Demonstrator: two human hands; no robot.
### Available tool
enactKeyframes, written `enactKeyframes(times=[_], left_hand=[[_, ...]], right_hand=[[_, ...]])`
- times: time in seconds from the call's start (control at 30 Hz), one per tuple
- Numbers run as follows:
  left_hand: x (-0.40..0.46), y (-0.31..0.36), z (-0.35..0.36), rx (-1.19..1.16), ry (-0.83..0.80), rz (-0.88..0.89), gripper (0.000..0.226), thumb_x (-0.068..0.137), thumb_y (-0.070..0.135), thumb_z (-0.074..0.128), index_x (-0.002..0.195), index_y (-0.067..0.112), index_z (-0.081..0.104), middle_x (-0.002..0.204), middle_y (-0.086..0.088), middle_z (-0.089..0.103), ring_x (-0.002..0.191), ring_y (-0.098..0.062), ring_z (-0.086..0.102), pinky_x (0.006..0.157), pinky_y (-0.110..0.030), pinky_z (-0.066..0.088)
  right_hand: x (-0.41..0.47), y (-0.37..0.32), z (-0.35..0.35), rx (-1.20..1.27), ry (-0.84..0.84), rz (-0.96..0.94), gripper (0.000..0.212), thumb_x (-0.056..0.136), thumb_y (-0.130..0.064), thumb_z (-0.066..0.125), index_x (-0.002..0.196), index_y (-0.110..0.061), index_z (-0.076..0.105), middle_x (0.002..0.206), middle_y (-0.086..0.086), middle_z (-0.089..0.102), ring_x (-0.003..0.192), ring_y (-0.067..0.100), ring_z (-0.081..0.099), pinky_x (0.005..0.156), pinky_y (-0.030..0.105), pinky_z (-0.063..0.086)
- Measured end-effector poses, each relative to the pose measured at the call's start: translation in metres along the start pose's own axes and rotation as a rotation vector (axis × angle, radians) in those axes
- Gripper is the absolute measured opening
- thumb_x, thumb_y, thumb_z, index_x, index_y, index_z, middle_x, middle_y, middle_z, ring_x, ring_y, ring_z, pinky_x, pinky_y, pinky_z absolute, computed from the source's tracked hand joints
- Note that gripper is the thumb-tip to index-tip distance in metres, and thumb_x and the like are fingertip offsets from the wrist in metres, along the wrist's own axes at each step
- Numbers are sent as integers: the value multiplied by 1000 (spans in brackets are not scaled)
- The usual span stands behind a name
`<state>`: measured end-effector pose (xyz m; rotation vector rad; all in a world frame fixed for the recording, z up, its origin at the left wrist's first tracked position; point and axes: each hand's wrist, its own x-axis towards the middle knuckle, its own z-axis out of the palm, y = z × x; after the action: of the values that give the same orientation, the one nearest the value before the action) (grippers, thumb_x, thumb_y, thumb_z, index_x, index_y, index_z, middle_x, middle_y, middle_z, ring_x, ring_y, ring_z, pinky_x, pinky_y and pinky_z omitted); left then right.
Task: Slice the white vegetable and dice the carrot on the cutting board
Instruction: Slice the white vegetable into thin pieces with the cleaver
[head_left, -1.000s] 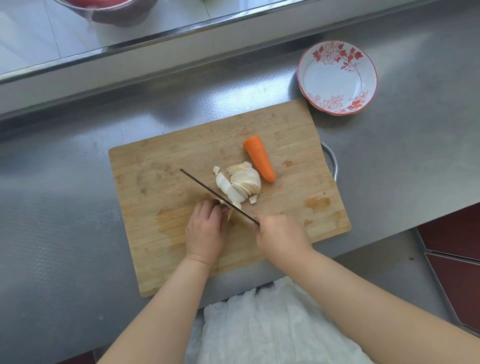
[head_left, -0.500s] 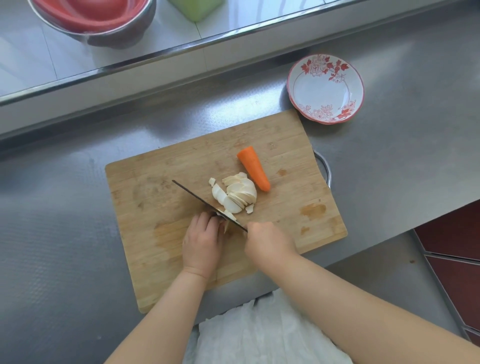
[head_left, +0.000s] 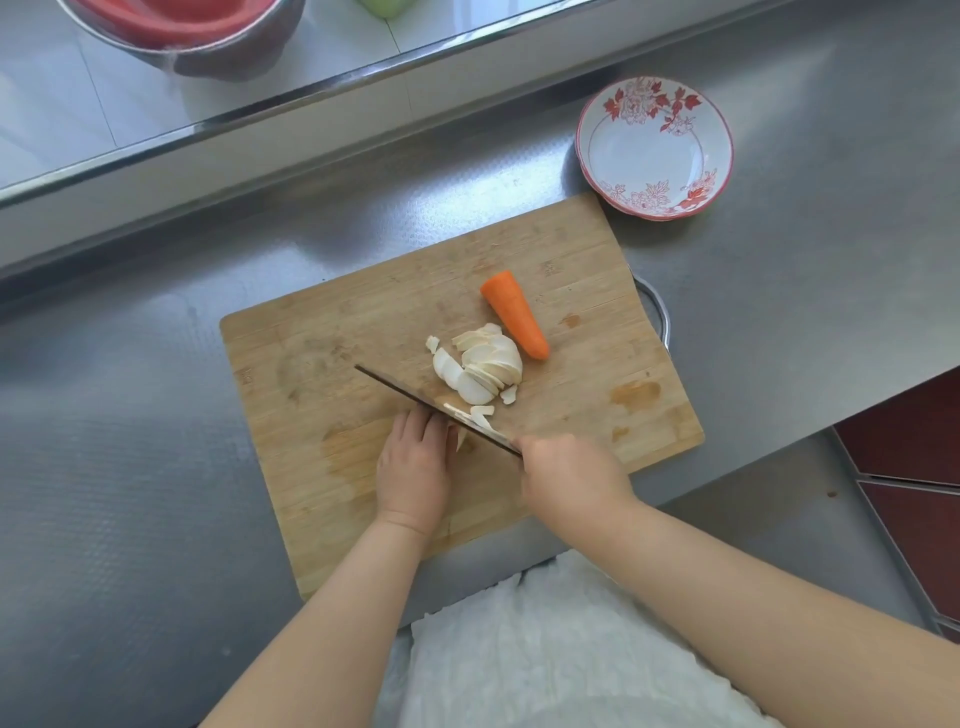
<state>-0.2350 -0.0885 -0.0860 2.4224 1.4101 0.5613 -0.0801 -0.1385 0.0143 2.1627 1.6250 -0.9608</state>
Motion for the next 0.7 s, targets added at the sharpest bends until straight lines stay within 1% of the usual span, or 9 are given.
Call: enactKeyframes(times=[0.17, 0.23, 0.3, 0.37, 0.47, 0.53, 0.57, 0.63, 0.7], left_hand=[[1, 0, 0, -22, -17, -13, 28, 91, 22, 45, 81, 2, 62, 82, -14, 59, 73, -31, 52, 55, -35, 46], [1, -2, 1, -19, -5, -13, 26, 90, 22, 47, 79, 3, 62, 80, -13, 58, 74, -28, 48, 55, -35, 43], [2, -2, 0, -8, 9, -3, 23, 90, 21, 51, 79, 5, 63, 79, -11, 57, 73, -26, 42, 57, -37, 41], [2, -2, -1, 1, 8, 5, 21, 89, 21, 54, 79, 7, 66, 81, -9, 59, 73, -25, 43, 59, -37, 40], [0, -2, -4, -20, -1, 11, 22, 89, 22, 55, 79, 7, 68, 86, -7, 62, 72, -26, 50, 53, -34, 43], [-2, -2, -4, -30, -10, 17, 25, 90, 23, 53, 80, 6, 67, 87, -8, 63, 72, -26, 52, 52, -33, 44], [-1, -3, -4, -26, -10, 17, 25, 90, 24, 52, 80, 6, 67, 86, -8, 62, 71, -27, 52, 51, -33, 43], [0, -3, -4, -13, 0, 10, 26, 91, 25, 51, 80, 6, 66, 83, -10, 61, 69, -28, 51, 50, -34, 43], [0, -2, -3, -15, 18, 14, 26, 91, 24, 50, 80, 5, 64, 81, -12, 61, 69, -28, 50, 51, -34, 43]], right_hand=[[5, -10, -5, 14, -47, 51, 29, 90, -7, 42, 111, -20, 58, 96, 5, 65, 76, 27, 53, 56, 29, 36], [10, -14, -5, 11, -62, 60, 29, 91, -7, 42, 112, -18, 58, 97, 6, 64, 77, 26, 53, 58, 30, 38], [15, -15, -4, 37, -52, 68, 23, 95, -12, 42, 111, -17, 58, 98, 7, 64, 82, 27, 56, 60, 30, 38], [21, -13, -3, 105, -54, 88, 20, 98, -22, 42, 109, -16, 58, 100, 8, 63, 88, 29, 59, 62, 30, 39], [29, -7, -7, 231, -61, 114, 25, 99, -33, 44, 106, -14, 59, 95, 8, 63, 83, 27, 58, 64, 30, 41], [28, -4, -9, 247, -45, 96, 25, 98, -34, 44, 104, -15, 59, 93, 7, 63, 81, 26, 58, 62, 30, 41], [25, -4, -9, 210, -30, 71, 23, 98, -32, 44, 104, -16, 60, 92, 7, 63, 81, 27, 59, 60, 30, 41], [15, -4, -5, 100, 3, 20, 20, 98, -25, 42, 105, -18, 59, 89, 6, 63, 76, 27, 57, 51, 28, 35], [5, -5, 0, 50, 30, -5, 22, 96, -19, 42, 109, -21, 60, 85, 4, 63, 69, 26, 51, 45, 26, 28]])
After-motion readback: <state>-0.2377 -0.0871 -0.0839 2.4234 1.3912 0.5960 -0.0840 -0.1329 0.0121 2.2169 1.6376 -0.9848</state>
